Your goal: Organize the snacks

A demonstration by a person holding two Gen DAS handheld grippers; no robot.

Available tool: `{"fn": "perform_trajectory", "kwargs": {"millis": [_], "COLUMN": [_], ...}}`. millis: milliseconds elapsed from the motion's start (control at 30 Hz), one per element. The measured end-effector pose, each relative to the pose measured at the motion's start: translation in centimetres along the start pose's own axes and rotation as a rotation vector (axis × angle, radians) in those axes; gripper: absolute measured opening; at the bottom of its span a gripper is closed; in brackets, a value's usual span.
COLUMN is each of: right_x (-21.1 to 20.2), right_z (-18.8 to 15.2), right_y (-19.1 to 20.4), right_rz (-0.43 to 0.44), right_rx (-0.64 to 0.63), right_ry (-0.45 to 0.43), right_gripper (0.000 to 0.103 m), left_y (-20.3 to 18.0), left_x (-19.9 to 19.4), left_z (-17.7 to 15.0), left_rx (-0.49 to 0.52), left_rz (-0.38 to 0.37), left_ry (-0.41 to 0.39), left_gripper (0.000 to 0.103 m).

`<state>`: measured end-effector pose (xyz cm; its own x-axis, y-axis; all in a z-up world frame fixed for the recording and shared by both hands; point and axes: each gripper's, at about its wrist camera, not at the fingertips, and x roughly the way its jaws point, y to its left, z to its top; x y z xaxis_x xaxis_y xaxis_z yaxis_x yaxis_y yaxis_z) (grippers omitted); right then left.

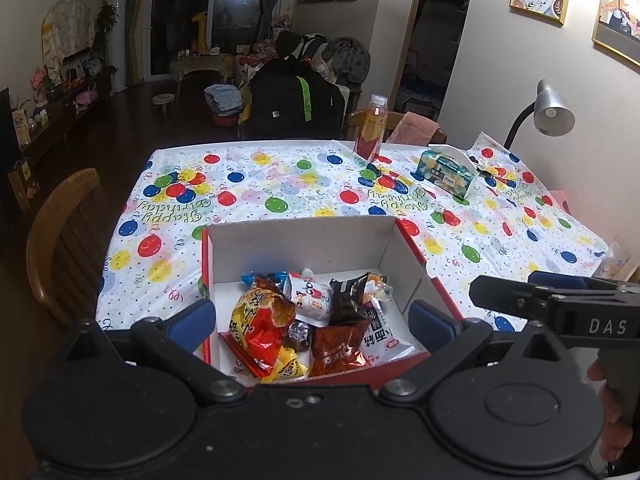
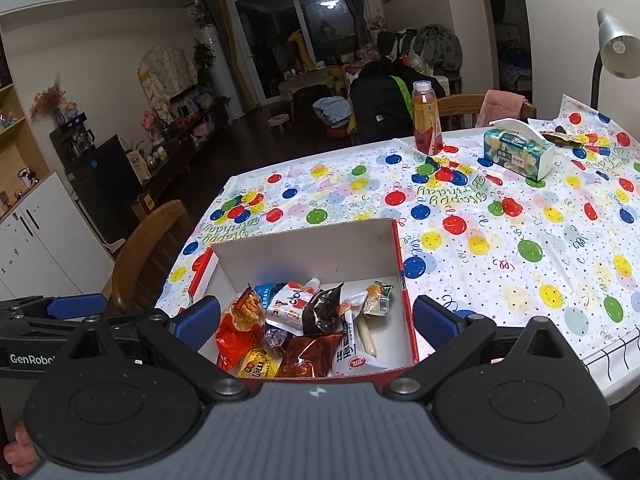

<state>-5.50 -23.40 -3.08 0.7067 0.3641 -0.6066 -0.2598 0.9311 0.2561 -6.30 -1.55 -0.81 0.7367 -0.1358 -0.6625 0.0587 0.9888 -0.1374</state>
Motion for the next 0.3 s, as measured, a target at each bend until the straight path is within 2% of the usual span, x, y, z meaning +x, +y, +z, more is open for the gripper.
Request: {"fn": "perform_trajectory", "kwargs": {"millis": [300], "right_x": [0.3], "right_z": [1.0], "right_y": [-1.8], "right_rz": [0.007], "right_rx": [-0.021], "right_ry": [0.006], "right_gripper": [0.103], "left_y": [-1.4], "left_x": [1.1], "left_z": [0.4], "left_rx": [0.001], "left_rz": [0.014], "left_ry": [0.010], "left_gripper": [0.103]}}
